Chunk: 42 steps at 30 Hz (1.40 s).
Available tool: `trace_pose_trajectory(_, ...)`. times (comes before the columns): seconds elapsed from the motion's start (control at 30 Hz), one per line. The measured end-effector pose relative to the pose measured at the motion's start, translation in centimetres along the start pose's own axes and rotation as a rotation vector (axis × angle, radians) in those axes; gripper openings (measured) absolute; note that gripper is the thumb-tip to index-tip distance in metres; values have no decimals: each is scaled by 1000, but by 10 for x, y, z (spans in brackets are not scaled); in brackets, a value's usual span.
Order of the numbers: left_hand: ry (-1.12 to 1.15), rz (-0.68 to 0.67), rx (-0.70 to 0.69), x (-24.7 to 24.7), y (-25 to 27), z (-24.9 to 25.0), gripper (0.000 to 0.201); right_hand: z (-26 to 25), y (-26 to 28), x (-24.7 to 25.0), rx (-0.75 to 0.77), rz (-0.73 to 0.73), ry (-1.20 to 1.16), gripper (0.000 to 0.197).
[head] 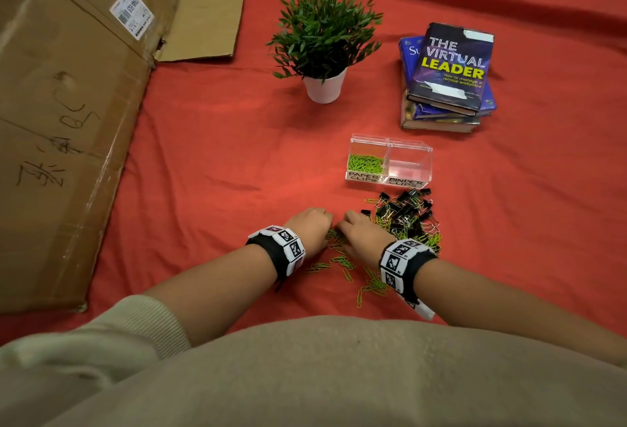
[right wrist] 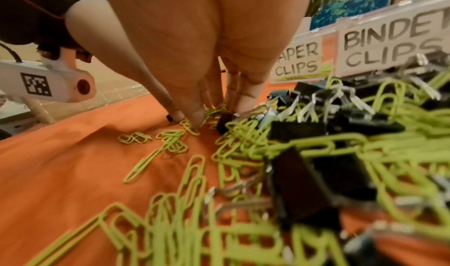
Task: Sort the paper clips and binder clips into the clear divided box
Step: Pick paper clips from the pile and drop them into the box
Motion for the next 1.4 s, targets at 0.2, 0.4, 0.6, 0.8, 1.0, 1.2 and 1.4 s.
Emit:
trace_pose_trajectory(0.2,75,-61,55,0,-1,0,21,-1,3,-6,-69,56,-185,28)
trace_pose_trajectory(0.4,281,-125,152,-4,-5,-4,22,6,-1,6,-266,64,-452,12)
trace_pose_trajectory(0.6,428,-103,181,3,-11,-9,15,32,-4,64,-303,213,-635,4)
trace_pose_trajectory(0.8,685,-58,242,17,-22,-7,13,63,-30,115,-390,447,-487,8)
trace_pose_trajectory(1.0,950,-45,241,45,-37,0,9,63,-36,106,-358,395,-297,21)
trace_pose_trajectory(1.2,1128,-26,277,51,-52,3,20,37,-10,84,-340,373,-461,25)
trace_pose_trajectory(1.4,1155,-10,315,41,-56,15,19,32,-2,55,-409,287,-779,28)
Point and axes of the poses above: each hand's wrist, its own y-axis away from the middle knuckle, its own x-axis out of the back of the hand, z = x × y, the point moved 1 cm from there along -y, towards the middle knuckle, and after that the axes turned 7 degrees about x, right-handed, at the moved point
